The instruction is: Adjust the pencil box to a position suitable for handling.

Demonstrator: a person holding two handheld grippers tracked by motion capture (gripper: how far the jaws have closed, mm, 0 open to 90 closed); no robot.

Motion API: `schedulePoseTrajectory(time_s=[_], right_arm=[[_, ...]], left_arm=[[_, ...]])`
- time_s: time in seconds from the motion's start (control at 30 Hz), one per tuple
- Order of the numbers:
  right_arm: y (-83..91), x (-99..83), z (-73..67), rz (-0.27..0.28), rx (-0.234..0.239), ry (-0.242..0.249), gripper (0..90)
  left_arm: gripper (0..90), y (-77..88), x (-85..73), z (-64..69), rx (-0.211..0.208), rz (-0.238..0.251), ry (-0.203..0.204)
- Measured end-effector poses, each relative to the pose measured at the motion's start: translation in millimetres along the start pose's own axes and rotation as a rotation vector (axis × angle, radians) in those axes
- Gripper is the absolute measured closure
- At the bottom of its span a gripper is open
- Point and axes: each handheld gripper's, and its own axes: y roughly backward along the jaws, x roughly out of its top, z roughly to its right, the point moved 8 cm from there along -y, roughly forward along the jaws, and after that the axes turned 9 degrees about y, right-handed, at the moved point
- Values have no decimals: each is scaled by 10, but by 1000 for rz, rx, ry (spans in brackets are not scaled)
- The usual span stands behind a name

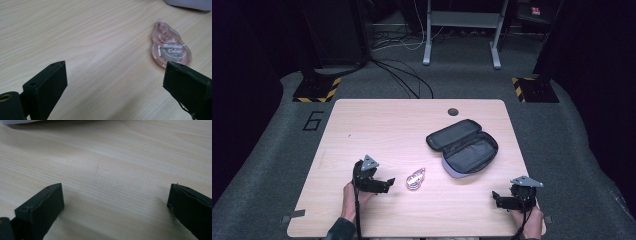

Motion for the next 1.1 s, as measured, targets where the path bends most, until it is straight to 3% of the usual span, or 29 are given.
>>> schedulePoseTrajectory(time_s=[0.1,0.3,0.37,0.43,0.6,0.7,0.77,0.9,1.1], right_arm=[[2,-1,-1,-2,2,0,8],[2,0,-1,-1,2,0,8],[2,0,-1,0,2,-1,8],[1,2,-4,1,2,-5,8],[1,2,-4,0,2,-5,9],[2,2,-4,1,2,-6,9],[1,3,-4,2,2,-7,9],[2,0,-2,-1,2,-2,9],[2,2,5,5,0,2,16]], left_arm=[[70,-38,16,137,-22,-11,-31],[68,-97,44,306,-42,7,-35],[66,-146,48,394,-62,-6,-61],[61,-169,50,431,-73,-9,-54],[54,-292,59,583,-92,-23,-80],[68,-326,56,622,-97,-33,-95],[126,-387,52,681,-116,-46,-105],[150,-462,34,728,-114,-72,-124],[208,-520,44,751,-103,-67,-145]])
